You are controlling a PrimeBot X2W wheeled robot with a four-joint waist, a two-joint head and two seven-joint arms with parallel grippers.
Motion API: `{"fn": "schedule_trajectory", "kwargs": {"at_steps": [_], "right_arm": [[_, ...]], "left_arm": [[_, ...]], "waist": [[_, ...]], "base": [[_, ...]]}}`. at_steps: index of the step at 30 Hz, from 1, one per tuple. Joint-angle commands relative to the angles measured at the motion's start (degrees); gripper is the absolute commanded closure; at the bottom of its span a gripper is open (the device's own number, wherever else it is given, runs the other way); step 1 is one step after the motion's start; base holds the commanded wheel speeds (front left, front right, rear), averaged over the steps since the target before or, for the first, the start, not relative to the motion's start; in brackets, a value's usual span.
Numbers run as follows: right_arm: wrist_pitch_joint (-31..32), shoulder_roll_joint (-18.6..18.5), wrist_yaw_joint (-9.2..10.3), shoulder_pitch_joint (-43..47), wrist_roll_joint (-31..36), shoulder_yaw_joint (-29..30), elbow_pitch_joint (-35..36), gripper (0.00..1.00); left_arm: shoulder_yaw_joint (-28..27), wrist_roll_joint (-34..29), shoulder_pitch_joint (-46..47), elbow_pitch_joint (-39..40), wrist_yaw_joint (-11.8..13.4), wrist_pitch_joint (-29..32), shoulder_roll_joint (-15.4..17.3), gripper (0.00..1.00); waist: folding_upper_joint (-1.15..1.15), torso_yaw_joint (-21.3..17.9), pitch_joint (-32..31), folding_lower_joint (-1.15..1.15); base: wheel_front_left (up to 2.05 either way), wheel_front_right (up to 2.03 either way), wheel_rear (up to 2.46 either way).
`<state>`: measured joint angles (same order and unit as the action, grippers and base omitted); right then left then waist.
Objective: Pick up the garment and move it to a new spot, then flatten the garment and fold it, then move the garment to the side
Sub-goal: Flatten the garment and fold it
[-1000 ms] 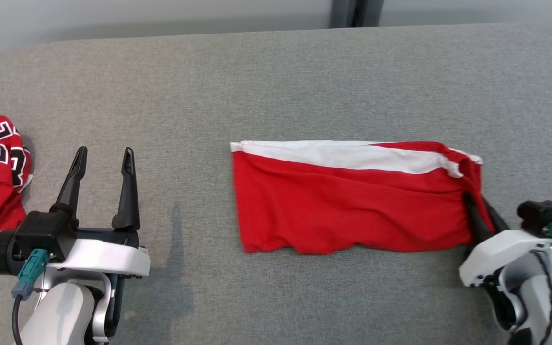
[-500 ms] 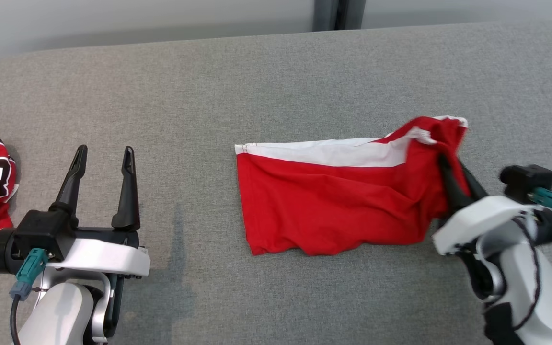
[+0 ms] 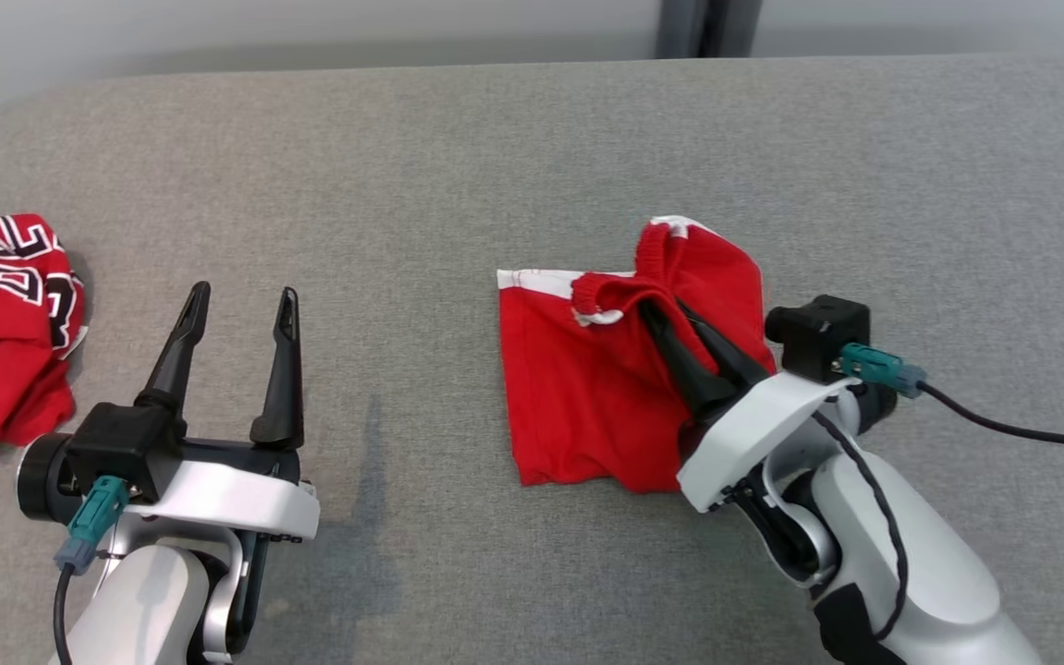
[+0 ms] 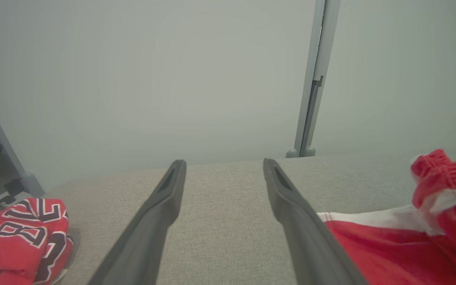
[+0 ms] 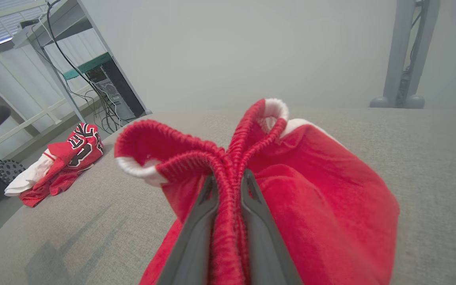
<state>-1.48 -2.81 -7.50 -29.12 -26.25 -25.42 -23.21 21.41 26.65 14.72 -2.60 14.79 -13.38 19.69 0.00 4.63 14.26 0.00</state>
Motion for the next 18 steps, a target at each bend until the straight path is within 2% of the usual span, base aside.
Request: {"fn": "schedule_trajectory", "kwargs": {"at_steps": [1, 11, 12, 13, 14, 15, 16, 18], "right_arm": [[-1.23, -0.29, 0.02, -1.35, -0.22, -0.86, -0.76, 1.0], [-6.47, -0.29, 0.02, -5.96, 0.97, -4.65, -10.88, 1.0], [-7.01, -0.21, 0.02, -6.4, 0.06, -5.79, -11.95, 0.67], [-7.34, -0.21, 0.02, -6.6, -0.31, -6.58, -12.18, 0.52], [-7.5, -0.23, 0.02, -6.75, -0.87, -7.41, -12.3, 0.22], [-7.76, -0.25, 0.02, -6.94, -1.09, -8.14, -12.49, 0.06], [-7.93, -0.28, 0.02, -7.02, -1.4, -8.85, -12.58, 0.0], [-8.2, -0.29, 0.02, -6.8, -2.13, -10.0, -12.61, 0.0]], "left_arm": [[0.1, -0.25, 1.15, -0.24, -0.26, -0.09, 0.08, 0.0], [2.19, -0.38, 2.79, -1.79, -1.7, -0.41, -1.44, 0.0], [2.46, -0.37, 2.97, -2.23, -1.97, -0.56, -1.66, 0.0], [2.61, -0.37, 3.15, -2.43, -2.18, -0.6, -1.7, 0.0], [2.66, -0.39, 3.36, -2.57, -2.16, -0.68, -1.77, 0.0], [2.71, -0.43, 3.53, -2.7, -2.19, -0.7, -1.82, 0.0], [2.8, -0.44, 3.67, -2.86, -2.34, -0.75, -1.9, 0.0], [2.87, -0.48, 3.83, -3.13, -2.61, -0.89, -2.0, 0.0]], "waist": [[0.0, 0.59, 0.25, 0.0], [0.0, 3.38, 2.01, 0.0], [0.0, 3.67, 2.38, 0.0], [0.0, 3.76, 2.53, 0.0], [0.0, 3.83, 2.66, 0.0], [0.0, 3.85, 2.77, 0.0], [0.0, 3.85, 2.85, 0.0], [0.0, 3.75, 2.97, 0.0]], "base": [[0.0, 0.0, 0.0], [0.0, 0.0, 0.0], [0.0, 0.0, 0.0], [0.0, 0.0, 0.0], [0.0, 0.0, 0.0], [0.0, 0.0, 0.0], [0.0, 0.0, 0.0], [0.0, 0.0, 0.0]]}}
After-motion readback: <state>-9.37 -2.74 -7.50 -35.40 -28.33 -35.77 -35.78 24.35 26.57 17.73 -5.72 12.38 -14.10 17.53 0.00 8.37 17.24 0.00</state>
